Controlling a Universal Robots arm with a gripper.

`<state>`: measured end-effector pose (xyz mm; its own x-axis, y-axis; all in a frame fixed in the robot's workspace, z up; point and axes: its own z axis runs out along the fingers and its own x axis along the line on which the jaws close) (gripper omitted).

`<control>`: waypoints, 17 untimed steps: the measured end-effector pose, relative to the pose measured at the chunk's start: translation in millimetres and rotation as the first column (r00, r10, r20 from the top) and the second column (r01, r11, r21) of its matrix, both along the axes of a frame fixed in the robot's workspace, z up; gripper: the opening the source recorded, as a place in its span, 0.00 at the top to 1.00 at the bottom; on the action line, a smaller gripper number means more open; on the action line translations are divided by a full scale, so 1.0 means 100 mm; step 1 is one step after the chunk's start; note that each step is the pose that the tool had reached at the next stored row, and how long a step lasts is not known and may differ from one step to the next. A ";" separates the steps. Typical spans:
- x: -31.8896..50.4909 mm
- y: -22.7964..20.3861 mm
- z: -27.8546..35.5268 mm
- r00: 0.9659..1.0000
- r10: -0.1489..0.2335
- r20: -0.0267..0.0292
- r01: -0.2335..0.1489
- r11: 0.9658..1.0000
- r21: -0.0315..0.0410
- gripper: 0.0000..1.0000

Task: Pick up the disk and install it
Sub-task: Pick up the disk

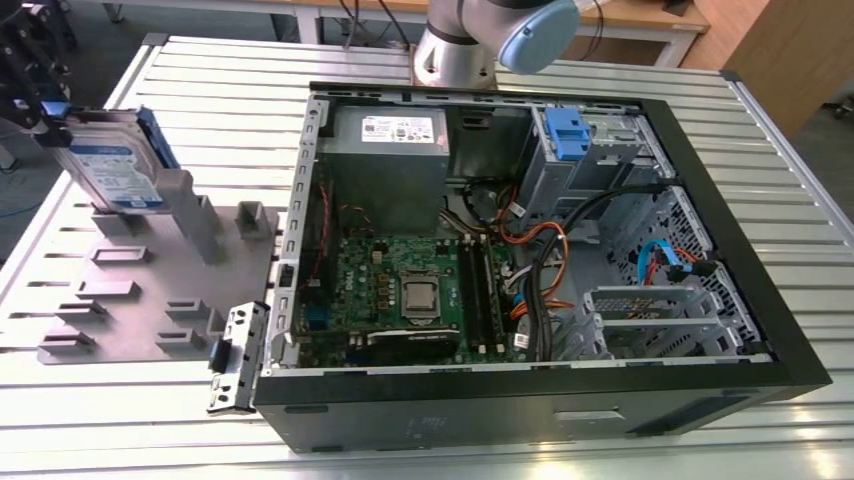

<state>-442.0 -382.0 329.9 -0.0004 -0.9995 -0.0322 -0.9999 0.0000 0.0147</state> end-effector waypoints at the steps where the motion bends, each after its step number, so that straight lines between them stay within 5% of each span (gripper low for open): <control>1: 0.000 0.002 0.024 1.000 0.000 0.000 0.000 1.000 0.000 0.64; 7: 0.000 0.009 0.177 1.000 0.000 0.000 0.000 1.000 0.000 0.64; 17: 0.000 0.026 0.533 1.000 0.000 0.000 0.000 1.000 0.000 0.64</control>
